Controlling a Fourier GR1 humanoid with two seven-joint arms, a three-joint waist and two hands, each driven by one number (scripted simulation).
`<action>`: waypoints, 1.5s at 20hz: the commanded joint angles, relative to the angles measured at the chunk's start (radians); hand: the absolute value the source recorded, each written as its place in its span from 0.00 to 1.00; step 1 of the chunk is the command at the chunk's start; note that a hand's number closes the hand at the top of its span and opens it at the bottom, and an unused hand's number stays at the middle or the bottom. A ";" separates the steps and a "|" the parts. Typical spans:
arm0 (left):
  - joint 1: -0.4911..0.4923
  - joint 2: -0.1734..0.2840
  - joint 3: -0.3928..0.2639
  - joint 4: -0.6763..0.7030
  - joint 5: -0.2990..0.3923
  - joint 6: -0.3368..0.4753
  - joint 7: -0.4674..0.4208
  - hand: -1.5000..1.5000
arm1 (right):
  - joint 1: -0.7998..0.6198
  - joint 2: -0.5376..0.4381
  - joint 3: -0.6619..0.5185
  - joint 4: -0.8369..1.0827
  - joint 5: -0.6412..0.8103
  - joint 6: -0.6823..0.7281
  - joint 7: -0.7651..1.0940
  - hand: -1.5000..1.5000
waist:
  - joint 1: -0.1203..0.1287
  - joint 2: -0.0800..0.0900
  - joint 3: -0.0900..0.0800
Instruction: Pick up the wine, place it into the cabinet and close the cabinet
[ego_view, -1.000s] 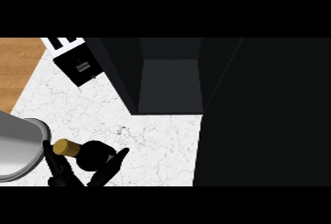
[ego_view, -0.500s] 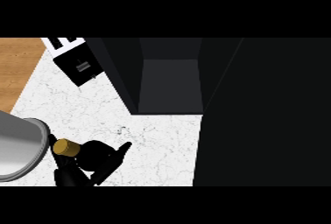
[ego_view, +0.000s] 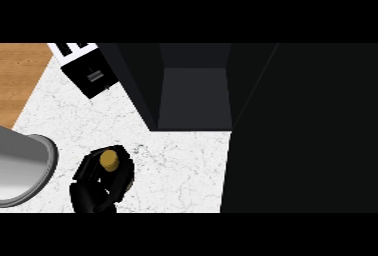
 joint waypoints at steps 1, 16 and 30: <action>0.047 -0.072 0.038 0.090 0.064 -0.133 -0.181 1.00 | -0.033 -0.009 -0.016 -0.048 -0.017 -0.028 0.039 0.00 | 0.009 0.006 0.000; 0.096 0.099 0.316 0.347 0.521 -1.135 -0.699 1.00 | 0.002 -0.031 -0.006 -0.080 -0.053 -0.004 0.049 0.00 | -0.010 0.008 0.006; 0.042 0.087 0.283 0.316 0.459 -1.199 -0.651 1.00 | -0.014 -0.041 -0.028 -0.145 -0.107 -0.046 0.152 0.00 | -0.002 0.005 0.011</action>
